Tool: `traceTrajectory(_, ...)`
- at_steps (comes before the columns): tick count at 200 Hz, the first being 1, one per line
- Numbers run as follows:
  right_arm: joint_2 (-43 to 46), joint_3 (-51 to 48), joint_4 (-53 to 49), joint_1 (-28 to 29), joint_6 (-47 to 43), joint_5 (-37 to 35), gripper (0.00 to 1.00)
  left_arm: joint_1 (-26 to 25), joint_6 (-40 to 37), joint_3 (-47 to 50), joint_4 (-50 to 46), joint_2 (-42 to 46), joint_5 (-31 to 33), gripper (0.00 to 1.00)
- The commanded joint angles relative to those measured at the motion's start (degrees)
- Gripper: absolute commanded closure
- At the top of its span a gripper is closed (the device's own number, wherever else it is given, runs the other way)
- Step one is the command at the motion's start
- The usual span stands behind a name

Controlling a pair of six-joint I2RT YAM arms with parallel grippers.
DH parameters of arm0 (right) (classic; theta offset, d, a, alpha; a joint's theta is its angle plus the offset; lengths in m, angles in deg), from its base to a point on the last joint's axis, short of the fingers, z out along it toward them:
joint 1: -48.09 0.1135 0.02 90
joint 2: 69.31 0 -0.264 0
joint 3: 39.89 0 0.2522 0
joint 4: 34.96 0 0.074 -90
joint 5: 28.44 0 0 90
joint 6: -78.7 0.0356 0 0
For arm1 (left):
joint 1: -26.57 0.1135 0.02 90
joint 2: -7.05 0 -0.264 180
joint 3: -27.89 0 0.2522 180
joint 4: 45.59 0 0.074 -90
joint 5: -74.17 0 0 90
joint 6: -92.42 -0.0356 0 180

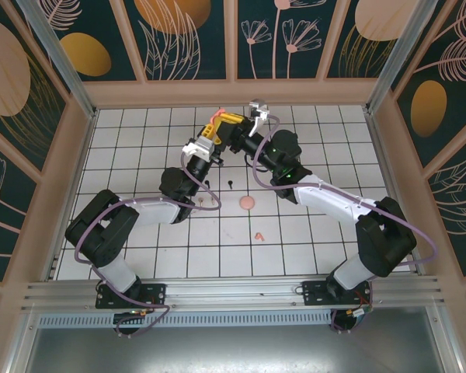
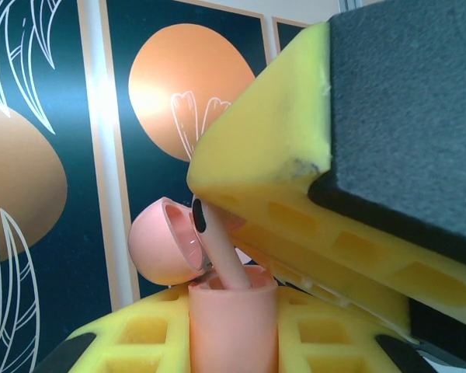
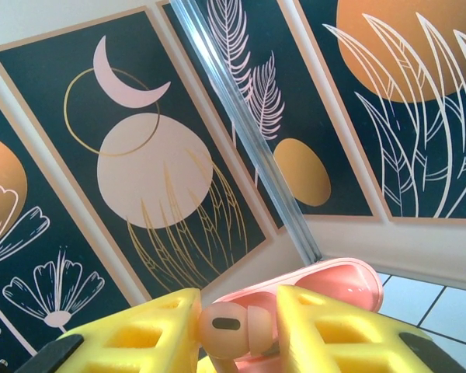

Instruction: Insert the wireless bluetooth earbuds into the charging case

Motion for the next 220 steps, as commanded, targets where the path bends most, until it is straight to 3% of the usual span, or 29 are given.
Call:
traceTrajectory(1, -2.2, 0.14, -6.34, 0.71, 0.99, 0.47, 0.66, -0.46, 0.95, -2.49, 11.47, 2.84, -2.63, 1.0)
traceTrajectory(94, -1.25, -1.55, -4.85, -0.21, 3.67, -0.95, 0.61, -0.46, 1.13, -2.06, 11.46, 3.46, -2.46, 1.0)
traceTrajectory(220, 0.12, -1.12, -5.69, -1.75, 5.73, -1.21, 0.45, -0.53, 2.04, -1.9, 11.76, 3.19, -2.55, 1.0)
